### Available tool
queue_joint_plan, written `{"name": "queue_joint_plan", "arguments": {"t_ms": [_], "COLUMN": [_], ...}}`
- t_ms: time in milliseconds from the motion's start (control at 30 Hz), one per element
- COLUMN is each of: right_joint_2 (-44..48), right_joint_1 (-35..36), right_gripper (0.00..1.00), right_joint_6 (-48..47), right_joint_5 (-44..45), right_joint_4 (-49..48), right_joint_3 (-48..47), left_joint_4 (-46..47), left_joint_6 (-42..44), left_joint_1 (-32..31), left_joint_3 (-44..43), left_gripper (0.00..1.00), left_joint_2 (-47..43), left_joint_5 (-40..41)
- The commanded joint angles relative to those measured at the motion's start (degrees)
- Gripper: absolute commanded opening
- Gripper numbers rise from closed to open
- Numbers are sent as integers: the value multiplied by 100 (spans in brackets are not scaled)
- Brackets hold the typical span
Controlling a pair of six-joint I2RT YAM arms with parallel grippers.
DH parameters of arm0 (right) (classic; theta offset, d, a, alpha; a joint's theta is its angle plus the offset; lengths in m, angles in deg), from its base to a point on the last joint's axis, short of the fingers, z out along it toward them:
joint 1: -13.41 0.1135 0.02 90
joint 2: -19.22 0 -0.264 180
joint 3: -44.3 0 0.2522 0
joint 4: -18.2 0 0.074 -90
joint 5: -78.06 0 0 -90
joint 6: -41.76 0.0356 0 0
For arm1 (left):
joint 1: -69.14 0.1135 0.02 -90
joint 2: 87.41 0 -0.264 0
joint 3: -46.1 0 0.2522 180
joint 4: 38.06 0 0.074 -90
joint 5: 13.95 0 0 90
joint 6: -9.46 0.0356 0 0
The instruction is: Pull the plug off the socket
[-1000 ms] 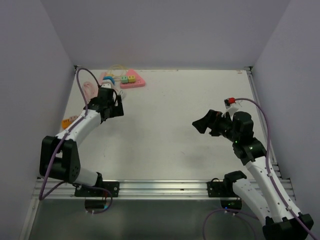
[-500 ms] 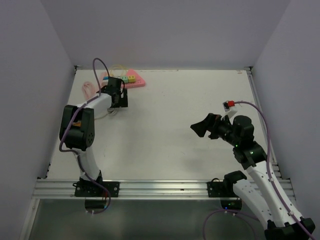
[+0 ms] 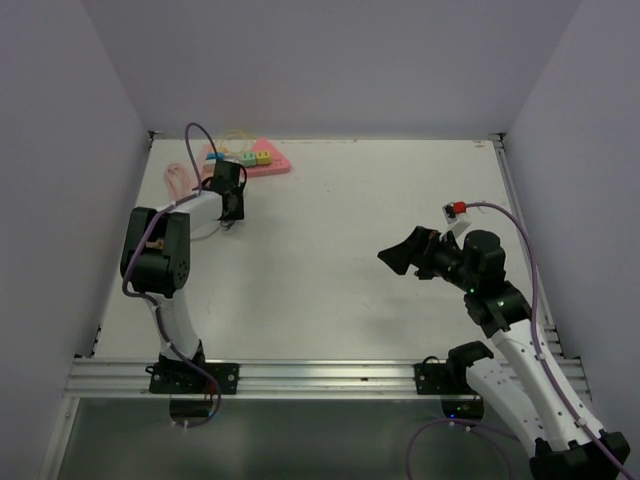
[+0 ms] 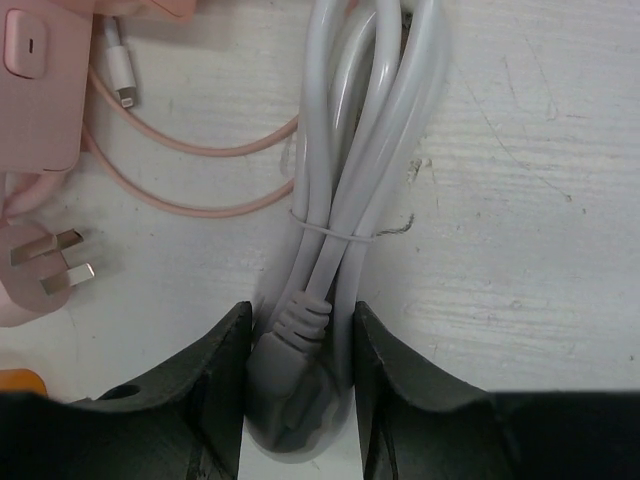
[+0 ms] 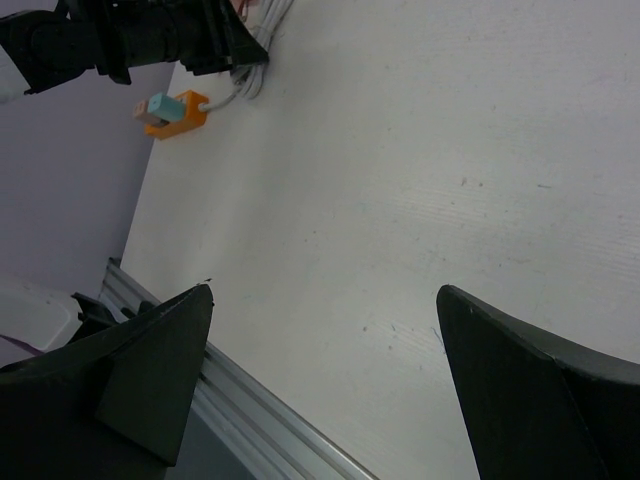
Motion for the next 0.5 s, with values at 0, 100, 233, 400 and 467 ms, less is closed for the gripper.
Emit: {"name": "queue_joint_plan", "arguments": {"t_ms": [0,100,233,400,467], "right_joint_2": [25,69,157,280,341], "right_joint_1": [15,15,23,6,15], "right_gripper": [99,99,99,99,99], "right_joint_6": [193,229,176,-17,-78], "right_joint_5": [-228,-245,-202,-17,88], "right_joint_4": [-248,-248,-100,199,279], "right_joint_3": [15,15,-29,-169,-240], "left_joint_4": [-177,-283,-336,-301,-266], "left_joint_6": [-236,-341,-578,-956,-1141], "left_joint_1": [-96,-332,-806,-1807,-2125], "left_joint_3": [155,251,375,375,270], "left_gripper": [3,0,0,0,0], "left_joint_2": [-221,-370,-590,-740,-696], "left_joint_5": [-270,-331,-463,-753,-815]}}
